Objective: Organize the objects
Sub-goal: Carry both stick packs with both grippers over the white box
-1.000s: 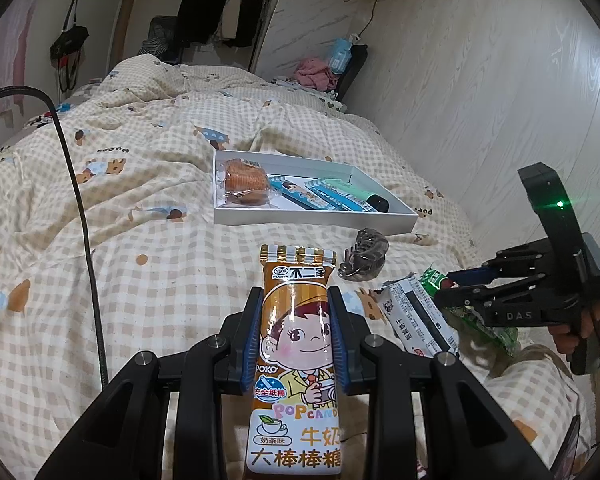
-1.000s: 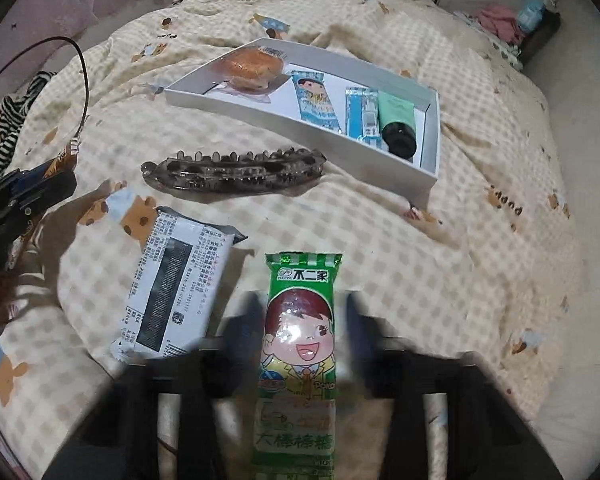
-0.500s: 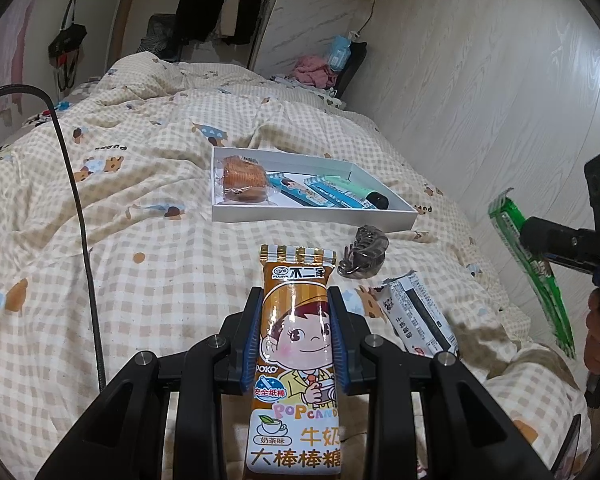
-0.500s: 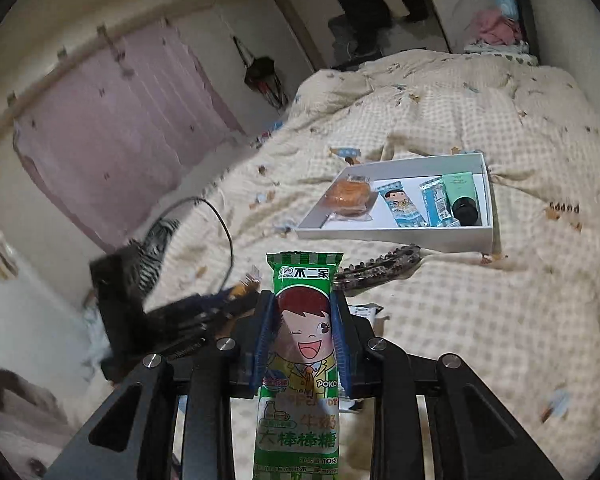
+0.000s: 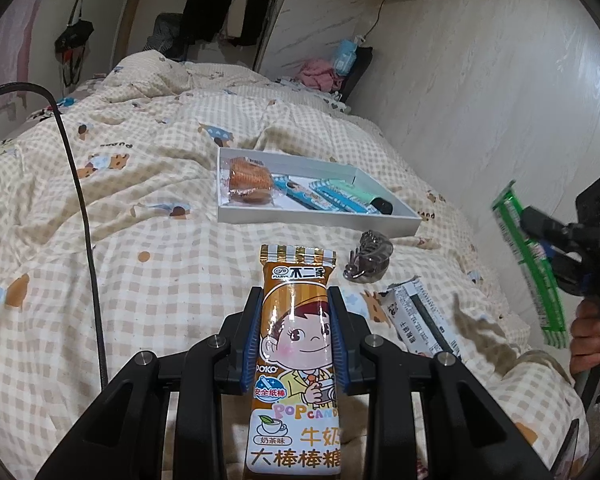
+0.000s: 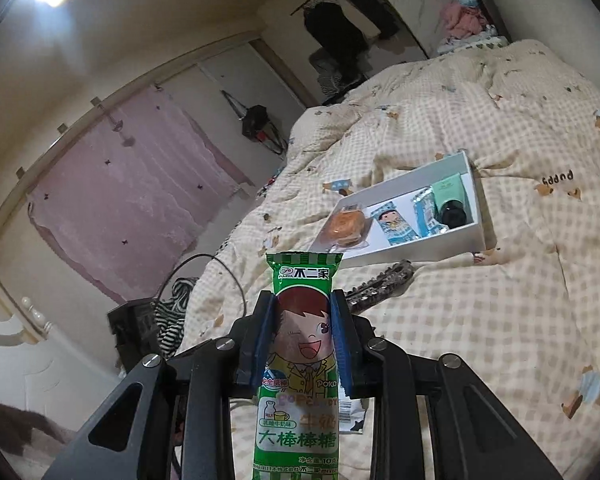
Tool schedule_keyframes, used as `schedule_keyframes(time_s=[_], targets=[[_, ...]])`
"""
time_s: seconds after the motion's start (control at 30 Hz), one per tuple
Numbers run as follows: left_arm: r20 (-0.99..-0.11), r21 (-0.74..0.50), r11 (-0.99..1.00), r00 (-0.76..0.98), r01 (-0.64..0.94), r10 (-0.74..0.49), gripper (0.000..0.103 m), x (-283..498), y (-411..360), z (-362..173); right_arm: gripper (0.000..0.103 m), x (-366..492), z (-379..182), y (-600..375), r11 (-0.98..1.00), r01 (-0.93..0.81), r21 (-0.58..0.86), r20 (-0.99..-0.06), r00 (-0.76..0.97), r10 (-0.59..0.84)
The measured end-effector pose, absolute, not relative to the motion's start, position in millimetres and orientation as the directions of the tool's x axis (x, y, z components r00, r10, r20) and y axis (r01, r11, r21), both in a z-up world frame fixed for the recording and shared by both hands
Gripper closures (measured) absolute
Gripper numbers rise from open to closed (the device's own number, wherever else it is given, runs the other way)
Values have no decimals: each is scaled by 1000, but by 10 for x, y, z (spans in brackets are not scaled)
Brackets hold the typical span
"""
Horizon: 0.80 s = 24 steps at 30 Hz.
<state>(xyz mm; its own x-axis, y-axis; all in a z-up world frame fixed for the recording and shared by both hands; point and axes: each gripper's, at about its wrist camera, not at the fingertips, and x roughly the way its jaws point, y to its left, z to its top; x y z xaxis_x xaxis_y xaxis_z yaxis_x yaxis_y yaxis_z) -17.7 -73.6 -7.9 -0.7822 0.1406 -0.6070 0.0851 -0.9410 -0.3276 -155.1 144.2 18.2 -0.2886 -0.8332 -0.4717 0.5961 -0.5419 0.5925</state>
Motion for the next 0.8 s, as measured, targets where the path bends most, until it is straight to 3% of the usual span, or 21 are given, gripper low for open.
schedule_keyframes(time_s=[0.6,0.8], targets=[[-561,-404,-915,-789,-4,251,71,-416,-968,243,74,-1839,251,1425,-452,569,688,-378,-251,-891],[-570,-375,-927,-794,24,210,71,-687,-1073,380,74,-1987,299,1336,-430,573,698,-360,-239,-902]])
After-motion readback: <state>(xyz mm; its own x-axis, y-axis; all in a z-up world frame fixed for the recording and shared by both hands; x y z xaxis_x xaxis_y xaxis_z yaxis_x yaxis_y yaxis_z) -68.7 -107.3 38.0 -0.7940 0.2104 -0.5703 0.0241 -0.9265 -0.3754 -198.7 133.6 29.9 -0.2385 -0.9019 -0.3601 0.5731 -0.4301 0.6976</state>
